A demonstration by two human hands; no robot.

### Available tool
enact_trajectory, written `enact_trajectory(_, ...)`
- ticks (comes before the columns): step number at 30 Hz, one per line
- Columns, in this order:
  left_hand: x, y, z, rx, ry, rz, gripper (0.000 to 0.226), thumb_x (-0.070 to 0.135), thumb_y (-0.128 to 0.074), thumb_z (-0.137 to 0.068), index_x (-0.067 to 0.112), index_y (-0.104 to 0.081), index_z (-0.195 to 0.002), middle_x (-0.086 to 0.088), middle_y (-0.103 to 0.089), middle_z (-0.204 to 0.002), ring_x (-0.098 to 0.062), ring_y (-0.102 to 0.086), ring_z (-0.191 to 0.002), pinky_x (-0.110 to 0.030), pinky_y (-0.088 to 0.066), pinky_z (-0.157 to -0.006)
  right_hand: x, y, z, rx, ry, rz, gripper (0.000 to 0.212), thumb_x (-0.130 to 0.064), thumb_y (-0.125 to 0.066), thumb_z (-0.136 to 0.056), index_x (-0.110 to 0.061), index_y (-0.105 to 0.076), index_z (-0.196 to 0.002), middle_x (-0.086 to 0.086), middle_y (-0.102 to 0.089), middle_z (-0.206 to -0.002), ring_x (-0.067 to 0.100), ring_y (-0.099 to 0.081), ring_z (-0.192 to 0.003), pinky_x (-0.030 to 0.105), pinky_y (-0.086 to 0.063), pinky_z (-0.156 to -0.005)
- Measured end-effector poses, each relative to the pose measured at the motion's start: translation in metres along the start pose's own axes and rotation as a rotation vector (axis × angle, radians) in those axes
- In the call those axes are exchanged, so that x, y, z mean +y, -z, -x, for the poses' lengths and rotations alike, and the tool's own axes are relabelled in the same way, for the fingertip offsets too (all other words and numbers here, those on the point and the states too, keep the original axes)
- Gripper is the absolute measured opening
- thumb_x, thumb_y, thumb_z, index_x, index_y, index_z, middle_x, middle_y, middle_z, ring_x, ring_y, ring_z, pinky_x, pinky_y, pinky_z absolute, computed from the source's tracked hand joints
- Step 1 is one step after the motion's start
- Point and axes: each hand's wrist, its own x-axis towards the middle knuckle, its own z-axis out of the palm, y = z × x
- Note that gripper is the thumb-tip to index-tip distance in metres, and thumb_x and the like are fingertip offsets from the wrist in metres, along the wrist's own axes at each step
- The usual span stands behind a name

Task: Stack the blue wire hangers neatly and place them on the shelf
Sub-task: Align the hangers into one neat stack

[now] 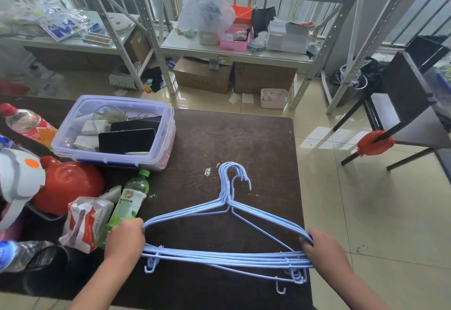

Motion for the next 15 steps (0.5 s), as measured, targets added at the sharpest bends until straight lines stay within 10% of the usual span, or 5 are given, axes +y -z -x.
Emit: enact_trajectory(15,-0.003,0.014,-0.012,-0.209,0.125,0.177,0.012,0.021,-0.053,-0.09,0.02,-0.056,-0.078,0.0,-0.057,-0.074,-0.016,-0.055,-0.066,-0.028,-0.04,-0.053,-0.022,0.039,-0.008,-0.137,-0.062,-0.259,0.019,-0.019,-0.054,-0.09,-0.016,-0.053,-0.071,0.008,-0.059,-0.065,0.019,-0.058,-0.046,0.023,-0.045,-0.035)
